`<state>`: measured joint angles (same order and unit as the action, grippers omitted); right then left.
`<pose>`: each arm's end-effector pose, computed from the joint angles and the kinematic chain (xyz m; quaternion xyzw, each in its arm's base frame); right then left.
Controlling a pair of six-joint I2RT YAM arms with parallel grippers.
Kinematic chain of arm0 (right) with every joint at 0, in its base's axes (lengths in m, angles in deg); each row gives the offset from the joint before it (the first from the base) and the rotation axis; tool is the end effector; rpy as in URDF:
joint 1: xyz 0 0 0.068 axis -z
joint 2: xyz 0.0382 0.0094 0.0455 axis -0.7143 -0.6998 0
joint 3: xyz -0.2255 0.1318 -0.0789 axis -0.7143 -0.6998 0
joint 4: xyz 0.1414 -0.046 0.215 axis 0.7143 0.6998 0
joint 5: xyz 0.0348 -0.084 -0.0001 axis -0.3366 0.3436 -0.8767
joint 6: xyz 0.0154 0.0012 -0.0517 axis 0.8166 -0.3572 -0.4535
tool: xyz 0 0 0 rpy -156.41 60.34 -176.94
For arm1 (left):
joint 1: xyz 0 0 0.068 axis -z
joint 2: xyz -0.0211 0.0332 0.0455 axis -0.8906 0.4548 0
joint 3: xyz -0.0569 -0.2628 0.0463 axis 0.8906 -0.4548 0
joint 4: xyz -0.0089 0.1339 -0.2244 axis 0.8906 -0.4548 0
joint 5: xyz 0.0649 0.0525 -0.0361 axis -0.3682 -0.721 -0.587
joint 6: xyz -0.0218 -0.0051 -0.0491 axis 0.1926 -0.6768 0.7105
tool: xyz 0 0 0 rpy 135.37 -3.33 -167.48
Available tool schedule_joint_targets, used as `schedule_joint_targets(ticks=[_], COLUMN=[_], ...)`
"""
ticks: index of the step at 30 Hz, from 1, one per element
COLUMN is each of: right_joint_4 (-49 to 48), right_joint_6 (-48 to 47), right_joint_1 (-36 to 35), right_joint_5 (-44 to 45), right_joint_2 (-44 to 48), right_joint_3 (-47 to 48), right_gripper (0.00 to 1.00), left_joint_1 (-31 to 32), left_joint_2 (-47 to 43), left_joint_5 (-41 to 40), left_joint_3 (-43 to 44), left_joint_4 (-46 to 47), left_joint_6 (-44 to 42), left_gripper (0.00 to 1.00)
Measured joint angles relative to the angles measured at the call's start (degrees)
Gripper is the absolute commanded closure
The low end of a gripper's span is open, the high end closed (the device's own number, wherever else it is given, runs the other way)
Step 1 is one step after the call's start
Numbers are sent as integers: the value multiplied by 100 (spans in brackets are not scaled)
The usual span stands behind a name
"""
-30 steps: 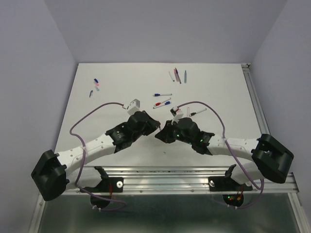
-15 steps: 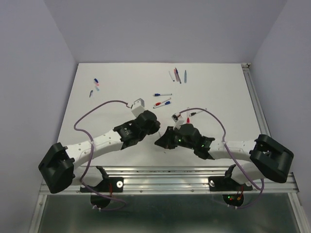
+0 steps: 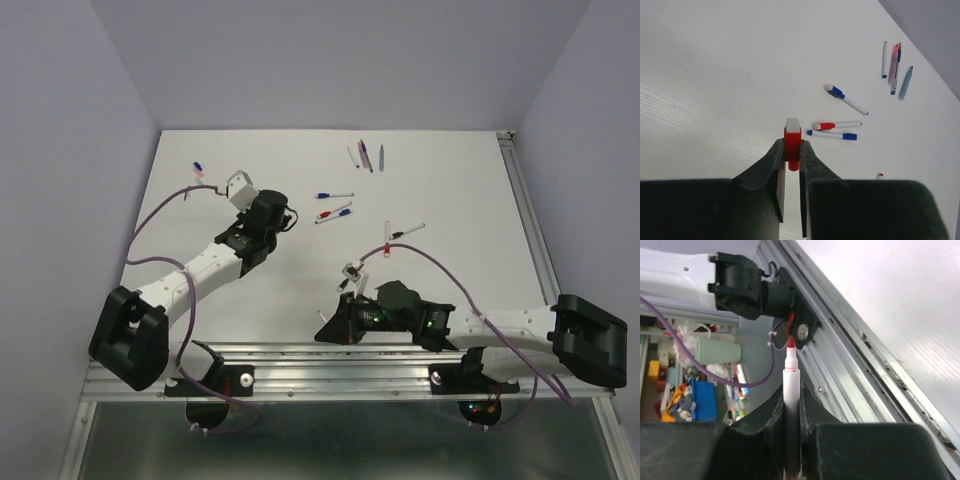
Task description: Open the pen caps
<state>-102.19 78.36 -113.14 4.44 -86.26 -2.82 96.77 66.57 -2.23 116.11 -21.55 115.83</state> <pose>0.0856 0.2311 0.2021 -0.1639 0.7767 0.5758 0.1958 0.2582 -0.1510 0.2665 -0.2859 0.7790 -0.1938 0.5233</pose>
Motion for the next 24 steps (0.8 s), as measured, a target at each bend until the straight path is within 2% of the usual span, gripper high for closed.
schedule_joint_targets(ticks=[6, 13, 20, 24], right_joint_4=[855, 1502, 1991, 2149], right_joint_6=[-348, -942, -1633, -1963], right_joint_1=[345, 2092, 3552, 4103], right_joint_5=[621, 743, 761, 774], right_joint_2=[223, 0, -402, -767], right_joint_3=[9, 332, 1137, 1622], right_gripper=[99, 99, 99, 99], left_joint_1=[-739, -1226, -1593, -1923], left_joint_2=[-732, -1259, -1217, -944], left_joint_5=[358, 894, 1196, 1290], left_joint_3=[-164, -417, -420, -413], left_joint_4=[-243, -389, -431, -356], left_joint_6=[-748, -1458, -1869, -2035], left_gripper=[100, 100, 100, 100])
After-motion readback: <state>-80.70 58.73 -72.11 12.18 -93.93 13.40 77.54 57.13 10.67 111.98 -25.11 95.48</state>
